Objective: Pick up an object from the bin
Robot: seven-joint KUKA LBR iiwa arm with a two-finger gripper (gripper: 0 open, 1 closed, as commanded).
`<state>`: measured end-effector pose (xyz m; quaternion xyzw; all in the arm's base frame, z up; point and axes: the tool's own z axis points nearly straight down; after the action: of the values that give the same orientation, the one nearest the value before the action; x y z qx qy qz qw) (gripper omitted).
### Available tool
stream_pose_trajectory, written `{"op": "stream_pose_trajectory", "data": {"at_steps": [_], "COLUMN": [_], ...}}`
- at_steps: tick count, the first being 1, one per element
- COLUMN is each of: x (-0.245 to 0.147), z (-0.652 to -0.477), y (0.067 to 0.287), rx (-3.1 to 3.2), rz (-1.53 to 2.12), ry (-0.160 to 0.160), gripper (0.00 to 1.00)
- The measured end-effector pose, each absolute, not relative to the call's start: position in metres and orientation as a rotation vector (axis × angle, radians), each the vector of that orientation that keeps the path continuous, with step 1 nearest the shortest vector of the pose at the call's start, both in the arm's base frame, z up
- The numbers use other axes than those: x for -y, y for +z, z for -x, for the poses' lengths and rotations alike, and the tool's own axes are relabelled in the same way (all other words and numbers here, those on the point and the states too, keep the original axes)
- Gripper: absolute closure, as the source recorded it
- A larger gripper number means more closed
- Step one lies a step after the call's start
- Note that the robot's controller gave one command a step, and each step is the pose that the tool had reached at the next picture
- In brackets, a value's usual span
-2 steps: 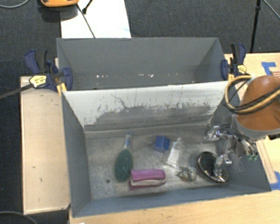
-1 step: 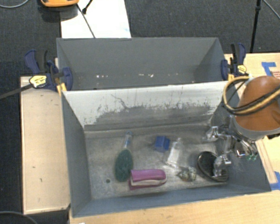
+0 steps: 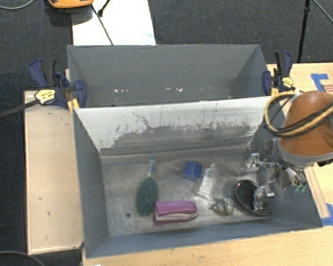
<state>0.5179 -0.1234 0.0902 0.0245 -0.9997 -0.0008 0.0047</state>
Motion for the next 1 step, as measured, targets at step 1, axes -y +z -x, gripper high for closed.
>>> {"op": "stream_pose_trajectory", "data": {"at_steps": [1], "x": [0.1392], "z": [-0.5117], "y": [0.2179], "rx": [3.041], "rz": [-0.817], "ry": [0.005], "gripper": [1.0]}}
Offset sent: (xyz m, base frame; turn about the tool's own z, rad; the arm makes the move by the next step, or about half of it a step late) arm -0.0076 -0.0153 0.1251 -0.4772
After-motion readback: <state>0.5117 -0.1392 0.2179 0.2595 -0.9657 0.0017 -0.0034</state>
